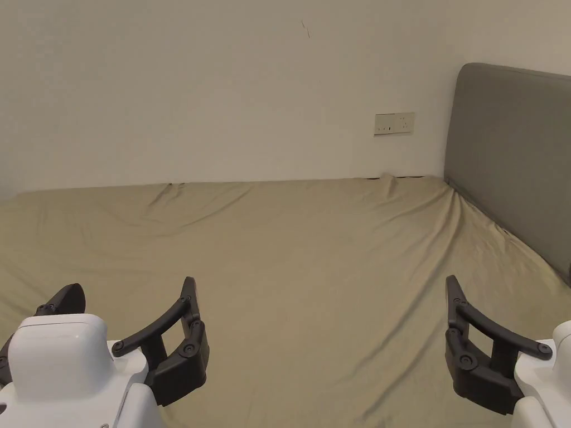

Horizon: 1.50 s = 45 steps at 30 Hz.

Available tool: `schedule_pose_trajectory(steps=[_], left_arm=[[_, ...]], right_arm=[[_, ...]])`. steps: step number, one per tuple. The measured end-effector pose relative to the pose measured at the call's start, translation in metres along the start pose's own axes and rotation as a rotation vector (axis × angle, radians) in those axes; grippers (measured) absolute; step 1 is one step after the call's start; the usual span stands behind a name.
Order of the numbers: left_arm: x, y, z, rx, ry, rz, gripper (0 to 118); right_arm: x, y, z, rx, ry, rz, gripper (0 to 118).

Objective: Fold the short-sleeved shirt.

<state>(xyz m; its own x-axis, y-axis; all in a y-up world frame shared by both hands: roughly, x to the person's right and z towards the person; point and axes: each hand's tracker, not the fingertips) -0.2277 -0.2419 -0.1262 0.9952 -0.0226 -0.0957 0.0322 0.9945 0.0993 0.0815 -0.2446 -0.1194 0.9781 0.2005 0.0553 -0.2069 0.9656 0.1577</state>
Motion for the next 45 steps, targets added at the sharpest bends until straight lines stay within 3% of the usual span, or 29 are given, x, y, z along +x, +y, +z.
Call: schedule_pose_trajectory(steps=[1, 3, 17, 45], left_arm=[[0.001, 0.0002, -0.0001, 0.0, 0.001, -0.003, 111], [0.0011, 0.0004, -0.0001, -0.001, 0.002, -0.003, 118], [0.0026, 0.0042, 0.0008, 0.015, 0.011, -0.007, 118], [0.0014, 0.0, 0.0056, 0.011, 0.029, -0.015, 118]], right_arm=[[0.0, 0.0001, 0.0, 0.0, -0.001, -0.002, 115], [0.0011, 0.0002, 0.0016, 0.006, -0.004, -0.013, 118], [0.0088, 0.0023, 0.0067, 0.025, -0.022, -0.061, 118], [0.0022, 0.0012, 0.004, 0.0, -0.002, -0.054, 118]])
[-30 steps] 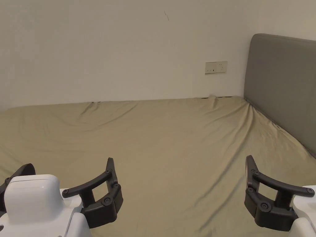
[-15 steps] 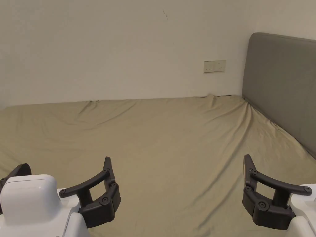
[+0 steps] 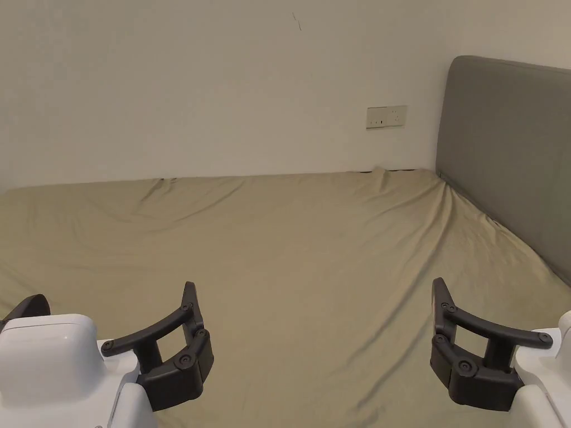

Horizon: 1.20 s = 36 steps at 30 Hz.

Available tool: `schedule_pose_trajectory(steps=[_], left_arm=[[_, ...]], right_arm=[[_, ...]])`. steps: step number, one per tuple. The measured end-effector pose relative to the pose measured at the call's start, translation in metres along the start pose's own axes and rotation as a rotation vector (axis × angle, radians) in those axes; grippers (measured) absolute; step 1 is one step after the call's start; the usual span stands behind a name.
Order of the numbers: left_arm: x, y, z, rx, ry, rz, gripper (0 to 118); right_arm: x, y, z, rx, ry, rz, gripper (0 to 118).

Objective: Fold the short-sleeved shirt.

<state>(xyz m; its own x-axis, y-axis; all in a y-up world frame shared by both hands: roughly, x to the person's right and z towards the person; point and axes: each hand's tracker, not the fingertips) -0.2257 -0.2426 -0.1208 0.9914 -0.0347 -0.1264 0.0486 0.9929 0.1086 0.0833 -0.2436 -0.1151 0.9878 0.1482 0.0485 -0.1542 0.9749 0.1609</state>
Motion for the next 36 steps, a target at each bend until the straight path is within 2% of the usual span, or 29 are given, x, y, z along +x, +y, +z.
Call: schedule_pose_trajectory(steps=[3, 7, 10, 14, 17, 19, 25, 31, 36], left_arm=[[0.0, -0.002, -0.001, -0.017, -0.006, 0.005, 118], [0.001, -0.003, -0.007, -0.067, 0.008, 0.01, 118], [0.0, -0.005, -0.012, -0.116, -0.001, 0.026, 118], [-0.003, -0.009, -0.014, -0.157, -0.02, 0.056, 118], [-0.004, -0.011, -0.015, -0.174, -0.021, 0.061, 118], [-0.005, -0.012, -0.016, -0.183, -0.023, 0.066, 118], [-0.005, -0.014, -0.017, -0.199, -0.037, 0.085, 118], [-0.002, -0.016, -0.017, -0.211, -0.041, 0.073, 118], [0.0, -0.018, -0.018, -0.218, -0.05, 0.074, 118]], right_arm=[[0.0, 0.0, -0.006, -0.059, -0.002, -0.002, 118], [-0.002, -0.001, -0.02, -0.213, 0.072, -0.008, 118], [-0.004, -0.004, -0.033, -0.369, 0.099, -0.079, 118], [-0.003, -0.007, -0.038, -0.455, 0.123, -0.203, 118], [0.0, -0.005, -0.043, -0.538, 0.206, -0.283, 118], [0.003, -0.004, -0.043, -0.537, 0.222, -0.339, 118], [0.001, 0.0, -0.047, -0.593, 0.17, -0.337, 118], [0.011, -0.005, -0.049, -0.625, 0.186, -0.447, 118], [0.015, -0.007, -0.046, -0.596, 0.145, -0.467, 118]])
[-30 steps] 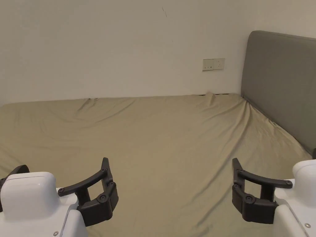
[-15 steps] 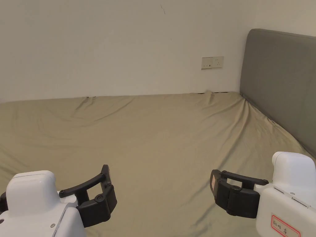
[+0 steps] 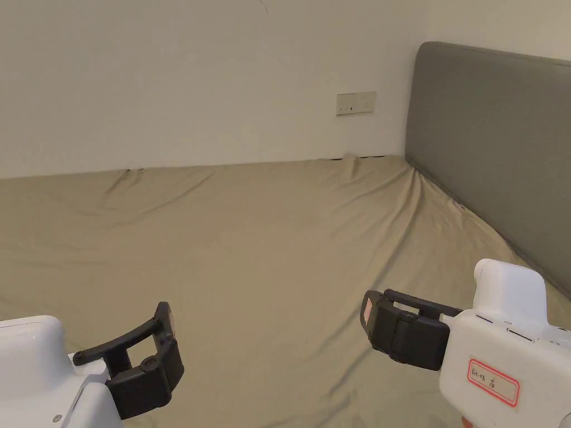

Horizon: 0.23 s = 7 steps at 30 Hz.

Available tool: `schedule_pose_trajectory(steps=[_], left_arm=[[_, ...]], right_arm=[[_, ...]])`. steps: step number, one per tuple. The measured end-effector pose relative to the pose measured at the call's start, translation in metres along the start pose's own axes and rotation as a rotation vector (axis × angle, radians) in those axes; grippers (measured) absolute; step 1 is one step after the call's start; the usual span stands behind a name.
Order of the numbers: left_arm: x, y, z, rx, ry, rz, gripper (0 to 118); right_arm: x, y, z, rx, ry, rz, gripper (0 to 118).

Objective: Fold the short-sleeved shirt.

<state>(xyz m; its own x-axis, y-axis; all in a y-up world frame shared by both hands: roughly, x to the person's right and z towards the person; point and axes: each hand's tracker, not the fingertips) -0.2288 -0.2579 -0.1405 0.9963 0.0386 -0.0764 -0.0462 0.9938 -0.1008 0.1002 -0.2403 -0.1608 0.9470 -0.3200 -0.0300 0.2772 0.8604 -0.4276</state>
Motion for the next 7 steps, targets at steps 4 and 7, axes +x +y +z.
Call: schedule_pose_trajectory(steps=[4, 7], left_arm=[[0.0014, -0.0011, -0.002, -0.004, -0.003, 0.007, 118], [0.0027, -0.0022, -0.0038, -0.011, -0.011, 0.013, 118]], right_arm=[[-0.0019, -0.0012, 0.0017, 0.053, -0.066, 0.037, 118], [0.0024, -0.0018, -0.0005, 0.039, -0.037, 0.047, 118]])
